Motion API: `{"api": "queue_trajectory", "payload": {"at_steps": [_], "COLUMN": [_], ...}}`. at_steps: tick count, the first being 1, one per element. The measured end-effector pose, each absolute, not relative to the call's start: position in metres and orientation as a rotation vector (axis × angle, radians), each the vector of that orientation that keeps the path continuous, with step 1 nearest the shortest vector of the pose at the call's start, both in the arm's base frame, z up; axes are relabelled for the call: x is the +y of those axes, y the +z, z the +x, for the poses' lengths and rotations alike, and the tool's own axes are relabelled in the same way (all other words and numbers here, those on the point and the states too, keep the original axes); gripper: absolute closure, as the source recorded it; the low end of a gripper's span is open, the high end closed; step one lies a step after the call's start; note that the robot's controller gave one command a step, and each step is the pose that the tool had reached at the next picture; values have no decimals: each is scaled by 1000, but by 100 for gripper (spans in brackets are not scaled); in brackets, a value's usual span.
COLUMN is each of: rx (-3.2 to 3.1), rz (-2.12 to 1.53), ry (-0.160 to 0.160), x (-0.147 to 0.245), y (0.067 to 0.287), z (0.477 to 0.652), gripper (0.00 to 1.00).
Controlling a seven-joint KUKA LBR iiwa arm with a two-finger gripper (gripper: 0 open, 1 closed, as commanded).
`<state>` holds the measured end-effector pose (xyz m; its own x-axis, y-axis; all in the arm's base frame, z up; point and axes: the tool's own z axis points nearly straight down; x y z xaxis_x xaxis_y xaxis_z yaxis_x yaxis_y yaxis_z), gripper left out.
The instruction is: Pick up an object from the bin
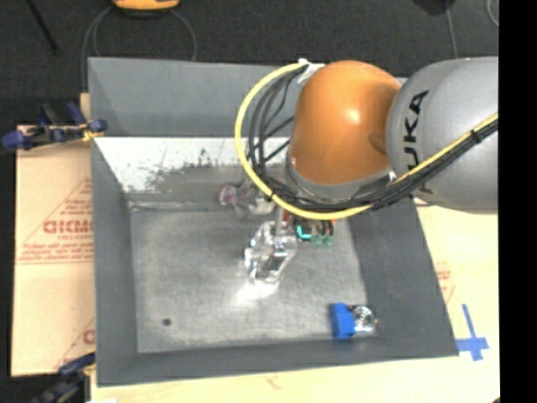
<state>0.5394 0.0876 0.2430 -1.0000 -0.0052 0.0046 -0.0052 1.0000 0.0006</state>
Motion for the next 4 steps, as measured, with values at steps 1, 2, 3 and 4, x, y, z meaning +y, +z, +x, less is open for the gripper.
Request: {"api": "queue_trajectory", "payload": {"at_steps": [1, 2, 3, 4], "rx": [-3075, -2913, -2505, -2285], "rz": [691, 1194, 1906, 2166], "ry": [-1, 4, 2, 2], "x": [25, 2, 15, 17], "y": [117, 141, 131, 115], "z": [566, 581, 592, 593], "gripper": [0, 0, 0, 0]}}
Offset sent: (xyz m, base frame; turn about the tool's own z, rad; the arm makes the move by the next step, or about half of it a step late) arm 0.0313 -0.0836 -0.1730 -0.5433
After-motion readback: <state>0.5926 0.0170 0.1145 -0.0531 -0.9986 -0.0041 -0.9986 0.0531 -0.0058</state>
